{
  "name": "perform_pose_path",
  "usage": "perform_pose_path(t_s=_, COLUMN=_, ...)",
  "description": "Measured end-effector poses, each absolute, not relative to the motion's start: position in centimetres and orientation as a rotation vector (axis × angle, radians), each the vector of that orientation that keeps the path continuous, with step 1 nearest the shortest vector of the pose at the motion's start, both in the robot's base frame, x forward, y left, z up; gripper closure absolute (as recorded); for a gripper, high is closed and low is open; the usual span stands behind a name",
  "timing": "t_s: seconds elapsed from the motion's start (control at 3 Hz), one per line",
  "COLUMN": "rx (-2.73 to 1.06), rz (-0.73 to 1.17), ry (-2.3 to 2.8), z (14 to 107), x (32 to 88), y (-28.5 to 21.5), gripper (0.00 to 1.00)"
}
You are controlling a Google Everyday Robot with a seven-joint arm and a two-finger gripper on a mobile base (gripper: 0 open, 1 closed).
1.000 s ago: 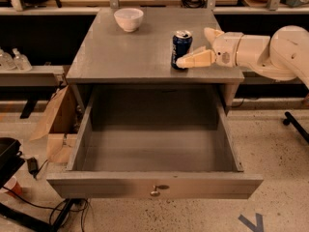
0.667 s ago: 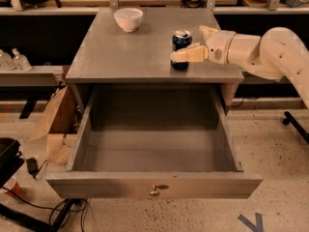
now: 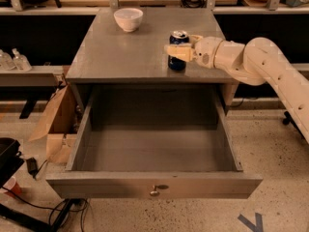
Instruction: Place pepsi can into top drawer
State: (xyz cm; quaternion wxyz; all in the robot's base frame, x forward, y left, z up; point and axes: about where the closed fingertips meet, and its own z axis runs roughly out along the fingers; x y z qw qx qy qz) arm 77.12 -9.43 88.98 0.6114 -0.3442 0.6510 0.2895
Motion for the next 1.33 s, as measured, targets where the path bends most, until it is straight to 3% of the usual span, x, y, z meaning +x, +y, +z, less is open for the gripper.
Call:
perform_pose_path(t_s=0.33, rx=-0.818, rz=0.671, ry=1.458, z=89.5, x=76.1, y=-8.0, gripper=0.8)
perform_pose_path(t_s=0.67, rx=-0.886, rz=0.636, ry=1.411, z=93.0, x=72.5, y=-5.9, gripper=1.0)
perform_pose_path(t_s=1.33, rx=-1.014, rz=0.687, ry=1.432, z=93.9, x=64.8, y=-0.6, gripper=1.0)
